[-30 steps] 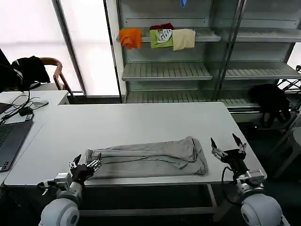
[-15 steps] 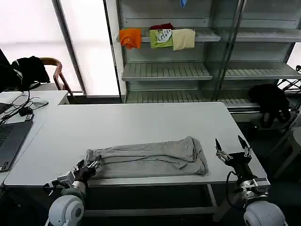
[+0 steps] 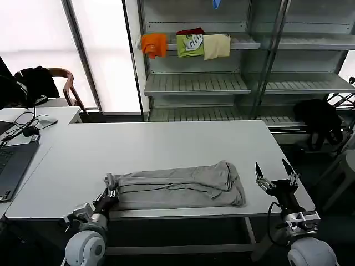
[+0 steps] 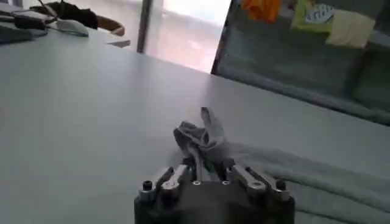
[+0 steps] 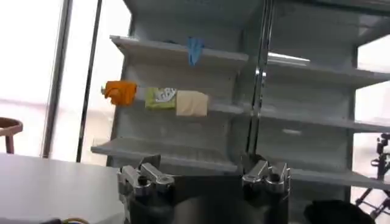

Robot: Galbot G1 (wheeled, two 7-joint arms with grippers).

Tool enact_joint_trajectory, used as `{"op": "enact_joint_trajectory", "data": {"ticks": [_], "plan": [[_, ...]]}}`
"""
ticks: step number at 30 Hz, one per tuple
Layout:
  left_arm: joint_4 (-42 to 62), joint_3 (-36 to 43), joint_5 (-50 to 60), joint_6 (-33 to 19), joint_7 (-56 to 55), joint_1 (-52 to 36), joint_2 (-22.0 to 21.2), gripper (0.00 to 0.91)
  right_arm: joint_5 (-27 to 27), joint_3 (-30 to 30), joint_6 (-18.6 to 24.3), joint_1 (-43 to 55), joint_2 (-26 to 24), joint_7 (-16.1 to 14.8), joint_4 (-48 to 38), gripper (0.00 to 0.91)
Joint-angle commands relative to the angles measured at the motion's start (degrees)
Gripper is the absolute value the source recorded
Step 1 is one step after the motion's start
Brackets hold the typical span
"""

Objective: Fold and organize the clothes.

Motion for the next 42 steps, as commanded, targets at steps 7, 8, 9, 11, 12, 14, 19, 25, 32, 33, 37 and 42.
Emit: {"op": "enact_joint_trajectory", "data": {"ticks": [7, 8, 9, 11, 12, 14, 19, 25, 32, 33, 37, 42], "plan": [[-0.33, -4.33, -2.86, -0.79, -0.44, -4.31, 6.51, 0.0, -0.13, -0.22, 0.17, 0.37, 0.29, 0.15, 0.03, 0.907], [-0.15, -5.0, -3.22, -0.62, -0.48, -4.72, 7.93, 0.0, -0.14, -0.28, 0.11, 0.51, 0.31, 0.19, 0.02, 0.907], [0.44, -5.97, -4.25, -0.61, -0.54, -5.14, 10.62, 0.0, -0.14, -0.3, 0.02, 0.69, 0.29, 0.19, 0.02, 0.907], [1.51, -7.38, -5.41, -0.39, -0.83, -5.97, 13.04, 0.0, -0.13, -0.32, -0.16, 0.99, 0.37, 0.26, 0.06, 0.907], [2.49, -8.71, -6.18, -0.08, -0.9, -6.57, 15.13, 0.0, -0.13, -0.3, -0.48, 1.22, 0.52, 0.28, 0.13, 0.907], [4.1, -10.98, -6.72, -0.08, -0.9, -7.31, 18.01, 0.0, -0.15, -0.38, -0.67, 1.35, 0.56, 0.29, 0.26, 0.907], [6.75, -18.88, -10.94, 3.65, -1.67, -8.91, 25.2, 0.0, -0.23, -0.52, -1.23, 1.83, 0.48, 0.49, 0.14, 0.907], [1.49, -21.81, -10.86, 6.96, -1.62, -8.72, 26.11, 0.0, -0.21, -0.74, -1.87, 3.11, 0.47, 0.65, 0.02, 0.907], [-13.44, -7.95, -4.02, 7.46, -1.05, -3.13, 16.55, 0.0, -0.31, -1.01, -2.09, 3.41, 0.66, 0.71, -0.12, 0.907], [-14.9, -5.57, -2.18, 7.46, -1.05, -3.15, 15.3, 0.0, -0.3, -0.99, -2.08, 3.4, 0.65, 0.72, -0.12, 0.907], [-16.34, 3.2, 1.67, 7.6, -1.27, -4.64, 12.21, 0.0, -0.3, -1.0, -2.15, 3.42, 0.73, 0.74, 0.01, 0.907], [-13.76, 10.89, 6.3, 7.44, -1.79, -6.99, 9.53, 0.0, -0.4, -1.3, -2.1, 3.23, 0.93, 0.74, 0.02, 0.907]]}}
